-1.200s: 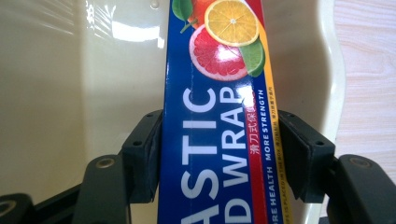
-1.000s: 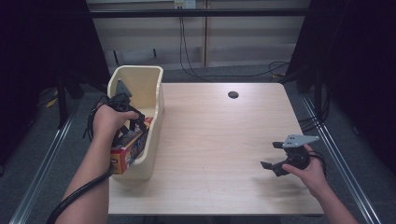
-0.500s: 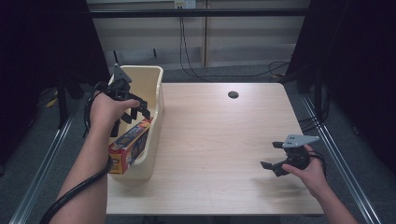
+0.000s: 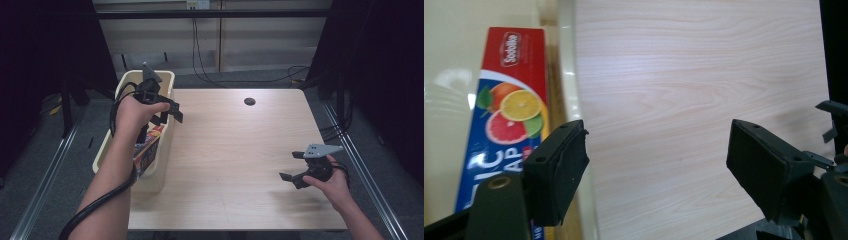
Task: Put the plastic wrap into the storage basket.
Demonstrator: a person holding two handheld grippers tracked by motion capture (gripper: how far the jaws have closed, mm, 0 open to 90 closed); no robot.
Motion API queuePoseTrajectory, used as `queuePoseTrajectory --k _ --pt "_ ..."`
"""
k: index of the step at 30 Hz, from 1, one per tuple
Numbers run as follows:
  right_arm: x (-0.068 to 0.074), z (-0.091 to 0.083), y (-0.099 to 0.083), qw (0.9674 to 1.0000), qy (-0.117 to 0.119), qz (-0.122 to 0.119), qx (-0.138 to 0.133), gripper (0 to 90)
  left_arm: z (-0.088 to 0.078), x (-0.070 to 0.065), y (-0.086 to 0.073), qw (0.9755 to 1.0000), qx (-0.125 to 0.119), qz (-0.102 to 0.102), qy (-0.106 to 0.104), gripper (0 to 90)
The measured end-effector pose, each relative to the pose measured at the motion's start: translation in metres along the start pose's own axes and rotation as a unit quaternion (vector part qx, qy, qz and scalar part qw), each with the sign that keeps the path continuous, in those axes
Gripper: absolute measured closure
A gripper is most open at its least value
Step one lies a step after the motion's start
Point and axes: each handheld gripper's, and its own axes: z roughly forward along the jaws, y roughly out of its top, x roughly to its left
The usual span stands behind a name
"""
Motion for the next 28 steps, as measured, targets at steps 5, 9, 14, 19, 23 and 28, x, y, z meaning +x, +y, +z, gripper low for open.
queuePoseTrajectory --k 5,9,14,19,23,28 --pt "0.0 -0.001 0.0 1.0 0.001 0.001 0.0 4.0 0.005 -0.012 0.001 0.9999 -0.002 0.013 -0.008 21.7" --pt "0.0 -0.001 0.001 1.0 0.003 0.0 -0.001 4.0 0.011 -0.019 0.001 0.9996 -0.001 0.025 -0.015 21.7" --pt "0.001 0.0 0.001 1.0 0.002 -0.001 -0.002 4.0 0.022 -0.027 -0.001 0.9991 0.001 0.033 -0.025 21.5" --pt "0.001 -0.001 0.001 1.0 0.004 -0.002 -0.001 4.0 0.03 -0.031 -0.004 0.9986 -0.002 0.043 -0.031 21.2" --pt "0.002 0.0 0.0 1.0 0.003 -0.003 0.0 4.0 0.038 -0.034 -0.007 0.998 -0.003 0.05 -0.038 20.6" --pt "0.002 0.001 0.0 1.0 0.002 -0.003 0.0 3.9 0.044 -0.038 -0.008 0.9974 -0.005 0.057 -0.043 20.2"
